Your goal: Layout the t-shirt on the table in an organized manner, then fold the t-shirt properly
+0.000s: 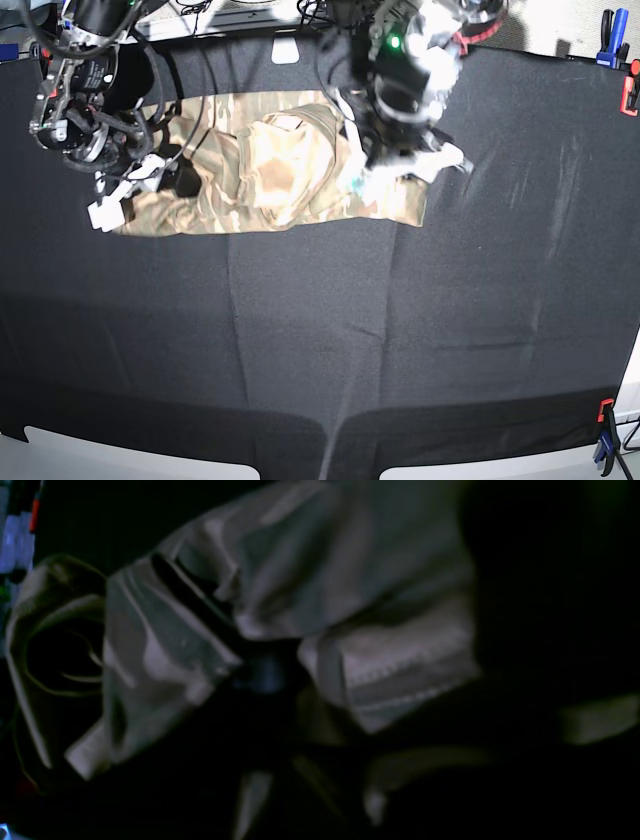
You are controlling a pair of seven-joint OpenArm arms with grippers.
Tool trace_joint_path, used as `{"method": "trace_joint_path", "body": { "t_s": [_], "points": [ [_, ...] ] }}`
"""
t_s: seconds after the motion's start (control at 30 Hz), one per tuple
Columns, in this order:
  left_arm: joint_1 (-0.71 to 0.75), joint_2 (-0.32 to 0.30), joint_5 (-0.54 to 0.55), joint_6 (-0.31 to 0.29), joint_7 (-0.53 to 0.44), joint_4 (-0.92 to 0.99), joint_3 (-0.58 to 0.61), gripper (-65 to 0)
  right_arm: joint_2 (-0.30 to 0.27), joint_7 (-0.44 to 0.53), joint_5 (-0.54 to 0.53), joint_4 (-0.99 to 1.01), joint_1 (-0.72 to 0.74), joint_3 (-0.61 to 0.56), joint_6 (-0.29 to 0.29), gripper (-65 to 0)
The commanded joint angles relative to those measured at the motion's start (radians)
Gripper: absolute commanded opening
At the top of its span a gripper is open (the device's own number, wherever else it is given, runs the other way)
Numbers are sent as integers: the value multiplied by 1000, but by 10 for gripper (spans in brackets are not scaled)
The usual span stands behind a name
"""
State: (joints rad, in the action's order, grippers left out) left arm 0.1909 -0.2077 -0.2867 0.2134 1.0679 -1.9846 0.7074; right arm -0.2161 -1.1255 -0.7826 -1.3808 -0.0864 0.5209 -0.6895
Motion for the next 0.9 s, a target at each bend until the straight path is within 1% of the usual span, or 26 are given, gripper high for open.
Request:
{"method": "trace_joint_path", "body": {
  "t_s": [0.0, 0.03, 0.1, 0.23, 0.3, 0.4, 0.5, 0.6, 0.7, 0.77, 0.87],
  "points": [
    [-3, 8, 5, 7, -23, -20, 1, -370, -20, 2, -11, -11, 7, 13, -9, -639],
    [-2, 8, 22, 6, -28, -20, 2, -370, -27, 2, -14, -12, 10, 23, -9, -650],
    [-3, 8, 64, 4, -53, -20, 2, -370, -45, 2, -14, -13, 23, 53, -9, -650],
    [-3, 11, 143, 2, -107, -20, 2, -370, -79, 2, -13, -13, 74, 146, -9, -650],
    [-3, 20, 162, -9, -112, -20, 1, -370, -97, 1, -5, -13, 105, 199, -9, -650],
    [-4, 28, 161, -19, -113, -20, 2, -370, -125, 1, 23, -13, 157, 267, -9, -650],
    [-6, 27, 157, -19, -113, -20, 1, -370, -156, -3, 53, -13, 209, 311, -9, -650],
    [-6, 27, 158, -19, -135, -20, 1, -370, -177, -10, 26, -13, 247, 316, -9, -650],
    [-6, 27, 157, -19, -193, -20, 1, -370, -174, -11, -35, -13, 272, 306, -8, -650],
    [-11, 27, 157, -19, -225, -20, 1, -370, -175, -11, -64, -13, 275, 280, 11, -650],
    [-12, 27, 158, -19, -267, -20, 1, -370, -174, -11, -79, -13, 275, 221, 27, -650]
  ]
}}
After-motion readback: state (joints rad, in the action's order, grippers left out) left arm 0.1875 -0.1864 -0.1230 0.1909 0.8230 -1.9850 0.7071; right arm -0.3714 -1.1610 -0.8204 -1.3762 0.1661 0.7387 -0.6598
